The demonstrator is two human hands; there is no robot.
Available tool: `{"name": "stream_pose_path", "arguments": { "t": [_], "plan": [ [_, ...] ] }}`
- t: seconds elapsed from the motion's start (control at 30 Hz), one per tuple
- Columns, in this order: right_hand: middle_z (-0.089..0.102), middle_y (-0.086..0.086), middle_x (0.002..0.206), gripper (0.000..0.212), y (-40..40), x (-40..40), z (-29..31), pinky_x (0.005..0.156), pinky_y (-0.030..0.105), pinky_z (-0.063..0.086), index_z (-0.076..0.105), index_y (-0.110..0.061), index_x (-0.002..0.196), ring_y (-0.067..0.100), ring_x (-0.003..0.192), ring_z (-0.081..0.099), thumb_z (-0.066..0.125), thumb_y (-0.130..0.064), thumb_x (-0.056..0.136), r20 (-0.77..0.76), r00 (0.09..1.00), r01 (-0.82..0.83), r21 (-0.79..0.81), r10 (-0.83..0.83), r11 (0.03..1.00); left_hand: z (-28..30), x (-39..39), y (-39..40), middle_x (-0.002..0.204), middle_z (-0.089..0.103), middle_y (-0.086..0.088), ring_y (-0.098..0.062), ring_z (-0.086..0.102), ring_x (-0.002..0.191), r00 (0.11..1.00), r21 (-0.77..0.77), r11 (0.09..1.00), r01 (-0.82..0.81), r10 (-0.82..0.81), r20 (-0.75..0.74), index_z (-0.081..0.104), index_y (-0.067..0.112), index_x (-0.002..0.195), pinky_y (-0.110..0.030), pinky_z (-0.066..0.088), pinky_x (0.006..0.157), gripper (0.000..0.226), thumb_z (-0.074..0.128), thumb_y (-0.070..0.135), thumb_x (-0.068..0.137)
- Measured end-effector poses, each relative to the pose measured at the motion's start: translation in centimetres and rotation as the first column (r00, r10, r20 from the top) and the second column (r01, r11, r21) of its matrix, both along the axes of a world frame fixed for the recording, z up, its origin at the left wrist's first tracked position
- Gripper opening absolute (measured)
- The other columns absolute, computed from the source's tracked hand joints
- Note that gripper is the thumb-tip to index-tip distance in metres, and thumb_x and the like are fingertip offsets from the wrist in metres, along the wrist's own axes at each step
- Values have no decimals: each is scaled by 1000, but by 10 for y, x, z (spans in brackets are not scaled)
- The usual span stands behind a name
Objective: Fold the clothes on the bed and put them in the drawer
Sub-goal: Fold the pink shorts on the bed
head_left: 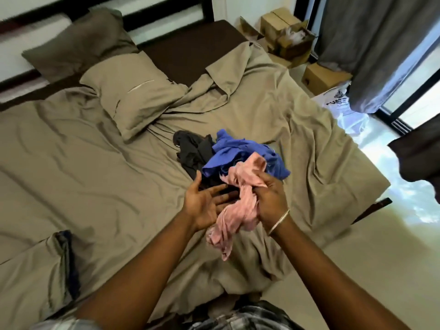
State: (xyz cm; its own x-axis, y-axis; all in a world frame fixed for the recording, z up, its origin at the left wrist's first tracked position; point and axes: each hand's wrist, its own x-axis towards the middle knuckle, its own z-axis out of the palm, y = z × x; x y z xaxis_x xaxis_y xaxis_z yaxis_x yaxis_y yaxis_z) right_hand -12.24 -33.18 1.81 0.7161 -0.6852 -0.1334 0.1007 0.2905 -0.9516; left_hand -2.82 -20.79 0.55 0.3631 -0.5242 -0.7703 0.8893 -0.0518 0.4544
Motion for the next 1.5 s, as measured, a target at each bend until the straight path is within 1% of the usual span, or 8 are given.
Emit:
{"name": "stream_pose_path", "arguments": {
  "t": [0.17,0.3,0.47,0.63,0.87,1.0,1.27,1.5],
  "plan": [
    [70,-19,79,27,19,-33,-20,80,21,47,74,-14,79,7,85,62,56,3,69,-91,823,-558,-322,561,765,23,-5,-36,86,71,-17,-24,68,72,975,116,986,118,-137,174,63,2,96,-31,57,72,30,54,31,95],
    [69,16,117,60,4,-54,-73,95,37,53,70,-1,114,34,111,63,83,-34,65,144,973,-232,656,183,718,26,-18,-44,129,61,-9,-24,58,114,602,533,824,193,-529,599,58,4,133,-32,46,95,63,71,10,71],
    [65,21,121,62,-25,-38,-110,105,47,42,69,-6,115,37,109,62,64,-58,82,-150,976,-42,585,158,810,48,-41,-25,88,73,3,-10,64,85,264,430,834,346,-527,808,74,21,97,-33,52,79,37,68,15,61],
    [63,16,129,62,-42,9,-182,103,40,43,66,-5,121,31,117,58,28,-49,101,-294,870,-482,-338,396,809,89,-46,12,68,60,15,-3,53,63,372,-36,977,212,-47,927,70,28,73,-18,40,57,25,57,17,54],
    [58,17,133,46,-21,28,-195,98,33,39,58,-7,123,34,125,53,65,-35,88,-811,546,-441,-62,213,895,79,-42,112,67,61,10,-10,58,63,108,364,931,23,-365,925,67,33,78,-28,42,57,17,52,33,69],
    [49,15,143,96,7,37,-209,109,45,38,43,-26,142,41,131,44,79,-56,59,-825,538,-528,-172,171,832,40,-60,149,104,71,8,-21,66,99,57,941,337,33,-941,334,66,43,113,-30,48,74,63,40,73,63],
    [29,22,150,87,30,97,-230,110,56,31,41,-41,141,53,131,32,77,-65,66,-952,232,-584,29,201,811,-7,-85,152,126,61,-4,-28,58,112,230,934,356,-28,-907,353,53,25,138,-38,49,88,79,28,58,71],
    [66,23,116,32,9,84,-207,89,40,46,66,0,112,41,109,61,64,-25,93,-774,627,-173,-255,-94,951,-19,-82,138,123,62,-5,-28,60,108,274,909,412,-65,-869,413,55,24,137,-34,46,83,74,34,56,74]
  ]
}}
